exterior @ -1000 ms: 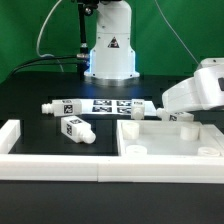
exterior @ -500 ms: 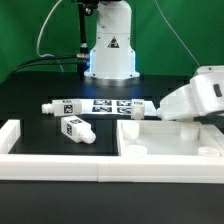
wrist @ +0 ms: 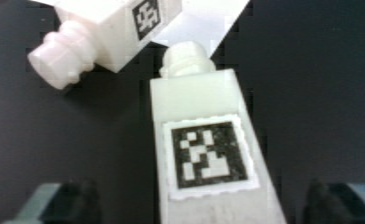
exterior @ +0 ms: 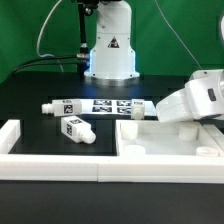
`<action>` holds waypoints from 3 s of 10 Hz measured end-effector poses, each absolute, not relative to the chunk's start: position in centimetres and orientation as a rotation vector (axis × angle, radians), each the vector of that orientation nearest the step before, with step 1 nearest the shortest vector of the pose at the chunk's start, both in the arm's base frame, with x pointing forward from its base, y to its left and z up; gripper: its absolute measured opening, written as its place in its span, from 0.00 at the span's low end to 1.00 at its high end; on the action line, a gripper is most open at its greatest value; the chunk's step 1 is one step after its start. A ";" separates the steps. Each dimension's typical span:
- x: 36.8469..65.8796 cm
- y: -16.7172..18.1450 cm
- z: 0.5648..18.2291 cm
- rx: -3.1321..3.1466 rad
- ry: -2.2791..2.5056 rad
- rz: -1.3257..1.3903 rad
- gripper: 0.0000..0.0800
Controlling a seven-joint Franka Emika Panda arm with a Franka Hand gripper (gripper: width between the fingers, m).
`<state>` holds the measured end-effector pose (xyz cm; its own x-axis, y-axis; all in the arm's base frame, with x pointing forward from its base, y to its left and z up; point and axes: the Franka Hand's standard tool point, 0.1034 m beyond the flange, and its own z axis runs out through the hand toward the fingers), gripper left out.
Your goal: Assemble one leg
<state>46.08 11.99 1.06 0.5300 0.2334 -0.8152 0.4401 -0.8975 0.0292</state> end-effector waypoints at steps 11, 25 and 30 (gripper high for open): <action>57.3 5.6 11.6 2.835 0.417 -0.940 0.36; 61.7 6.3 13.5 3.054 0.237 0.725 0.36; 61.4 6.8 12.2 2.952 0.263 0.977 0.36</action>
Offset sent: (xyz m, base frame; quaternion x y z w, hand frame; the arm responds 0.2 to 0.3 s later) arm 0.0151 -0.0025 0.0517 0.0220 -0.0289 0.0244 0.9990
